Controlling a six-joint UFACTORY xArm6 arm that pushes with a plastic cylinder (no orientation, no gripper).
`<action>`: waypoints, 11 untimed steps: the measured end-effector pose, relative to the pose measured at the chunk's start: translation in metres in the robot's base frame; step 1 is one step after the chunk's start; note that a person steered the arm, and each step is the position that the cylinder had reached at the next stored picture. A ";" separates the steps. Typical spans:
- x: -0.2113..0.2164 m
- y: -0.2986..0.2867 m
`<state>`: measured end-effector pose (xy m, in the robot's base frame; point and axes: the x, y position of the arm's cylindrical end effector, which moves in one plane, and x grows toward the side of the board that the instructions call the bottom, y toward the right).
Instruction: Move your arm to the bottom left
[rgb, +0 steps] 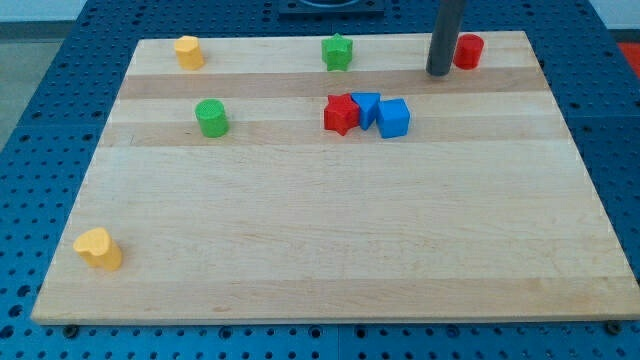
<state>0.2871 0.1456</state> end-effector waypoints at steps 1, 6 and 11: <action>0.039 -0.001; 0.255 -0.186; 0.321 -0.400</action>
